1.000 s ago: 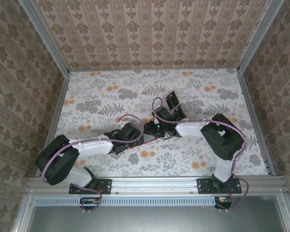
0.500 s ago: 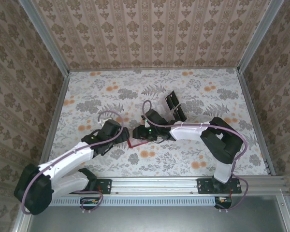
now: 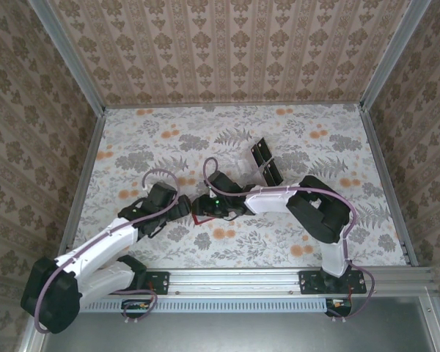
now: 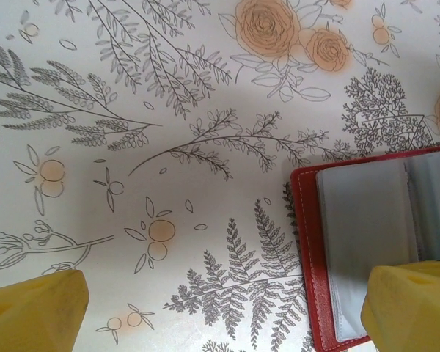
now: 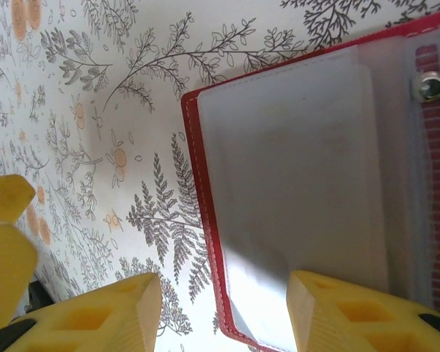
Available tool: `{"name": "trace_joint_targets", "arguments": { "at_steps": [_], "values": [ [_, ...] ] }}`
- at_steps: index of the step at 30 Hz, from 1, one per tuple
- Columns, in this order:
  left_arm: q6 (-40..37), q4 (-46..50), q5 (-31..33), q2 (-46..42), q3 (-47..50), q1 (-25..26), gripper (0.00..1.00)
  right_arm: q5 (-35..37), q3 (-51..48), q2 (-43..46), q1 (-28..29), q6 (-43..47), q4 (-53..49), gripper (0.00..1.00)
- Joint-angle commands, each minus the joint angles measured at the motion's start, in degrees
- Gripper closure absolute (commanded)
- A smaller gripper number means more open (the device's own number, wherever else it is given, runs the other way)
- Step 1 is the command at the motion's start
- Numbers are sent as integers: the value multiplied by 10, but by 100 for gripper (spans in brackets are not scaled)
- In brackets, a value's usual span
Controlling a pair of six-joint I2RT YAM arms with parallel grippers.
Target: Put the credit cards into the card holder
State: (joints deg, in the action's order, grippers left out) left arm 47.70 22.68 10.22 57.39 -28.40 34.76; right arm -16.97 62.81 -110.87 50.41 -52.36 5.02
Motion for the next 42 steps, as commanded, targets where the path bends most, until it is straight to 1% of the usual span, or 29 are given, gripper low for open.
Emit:
{"name": "trace_joint_targets", "arguments": {
  "at_steps": [1, 3, 5, 8, 11, 16, 18, 22, 29, 36, 42],
  "values": [
    [-18, -6, -16, 17, 0, -5, 0, -11, 4, 55, -11, 24, -34, 49],
    [-21, -12, -23, 27, -3, -5, 0, -10, 5, 99, -23, 43, -52, 48],
    [-25, -17, -30, 37, -7, -4, 0, 4, 9, 139, -39, 68, -93, 48],
    [-29, -26, -40, 55, -15, -1, 0, 49, 19, 189, -74, 118, -183, 49],
    [-31, -38, -44, 78, -25, 10, 0, 97, 26, 219, -116, 160, -260, 50],
    [-31, -43, -25, 127, -49, 52, 0, 198, 38, 231, -165, 234, -352, 54],
    [-30, -47, -16, 149, -57, 69, 0, 240, 42, 226, -174, 259, -384, 57],
    [-27, -50, -1, 185, -68, 93, 0, 295, 54, 207, -178, 294, -417, 60],
    [-24, -57, 10, 228, -71, 108, 0, 321, 63, 169, -178, 317, -428, 63],
    [-22, -59, 16, 236, -63, 109, 0, 312, 64, 141, -178, 319, -418, 64],
    [-20, -59, 18, 236, -59, 109, 0, 301, 67, 132, -175, 319, -415, 68]
  ]
}}
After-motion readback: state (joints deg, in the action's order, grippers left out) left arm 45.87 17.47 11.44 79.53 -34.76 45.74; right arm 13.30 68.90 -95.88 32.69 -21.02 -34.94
